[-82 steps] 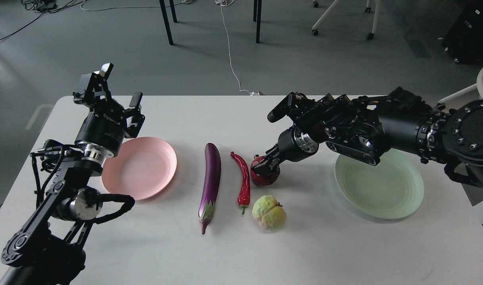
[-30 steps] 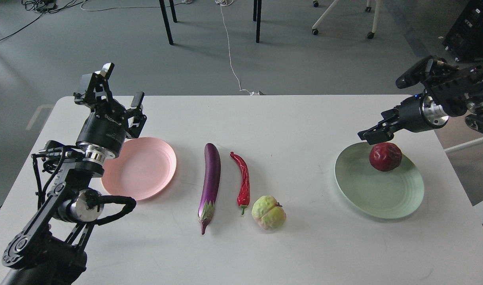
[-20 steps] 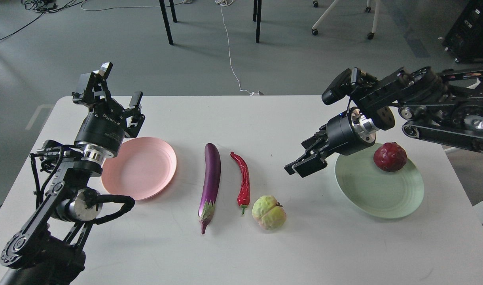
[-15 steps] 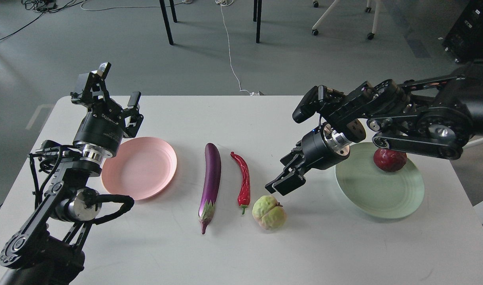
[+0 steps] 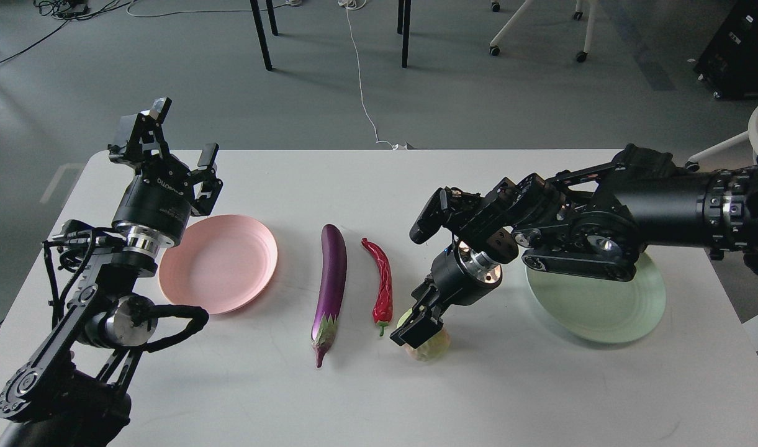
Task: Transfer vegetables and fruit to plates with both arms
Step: 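Move the right gripper down onto the green-yellow guava and grasp it, then carry the guava onto the green plate, release, and lift the right gripper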
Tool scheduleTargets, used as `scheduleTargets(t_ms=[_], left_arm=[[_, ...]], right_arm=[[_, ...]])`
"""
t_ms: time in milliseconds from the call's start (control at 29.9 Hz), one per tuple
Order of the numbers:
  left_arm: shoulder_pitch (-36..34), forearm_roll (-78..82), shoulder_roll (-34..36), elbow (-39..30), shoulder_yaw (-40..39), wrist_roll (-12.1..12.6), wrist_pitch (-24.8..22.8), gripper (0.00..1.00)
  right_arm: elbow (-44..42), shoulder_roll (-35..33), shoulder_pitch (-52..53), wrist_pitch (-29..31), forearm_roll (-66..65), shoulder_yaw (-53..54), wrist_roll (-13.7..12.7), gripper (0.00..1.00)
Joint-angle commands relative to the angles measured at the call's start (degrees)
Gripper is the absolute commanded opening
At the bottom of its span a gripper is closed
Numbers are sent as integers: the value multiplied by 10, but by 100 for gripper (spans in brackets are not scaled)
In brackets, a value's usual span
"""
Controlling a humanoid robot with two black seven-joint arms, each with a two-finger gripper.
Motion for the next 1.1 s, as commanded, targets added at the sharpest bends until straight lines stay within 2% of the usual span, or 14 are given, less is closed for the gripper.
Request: scheduleTargets(t_ms=[0,134,301,368,569,703,803,1071], left_arm=[[-1,0,0,0,0,0,0,98],[-1,0,0,0,0,1,0,98],[0,0,0,0,0,1,0,98],[1,0,0,0,0,0,0,98],[2,0,-2,0,1,0,0,98],[5,0,-5,0,4,0,0,98],[5,0,-5,0,5,0,0,98],[5,1,-5,0,6,0,0,98]], right_arm=[[-6,3,-4,1,0,-14,0,93],[-6,3,-4,0,0,-21,0,87],[-6,6,-4,1,0,-25,0,55],[-6,6,-4,0,0,-25,0,47],[10,-22,25,-1,3,-21,0,47],[67,-106,86,1,0,-25,0,48],[71,-170,111,2,-18,-27,0,50],[75,-314,94,2,-134,-48,0,52]])
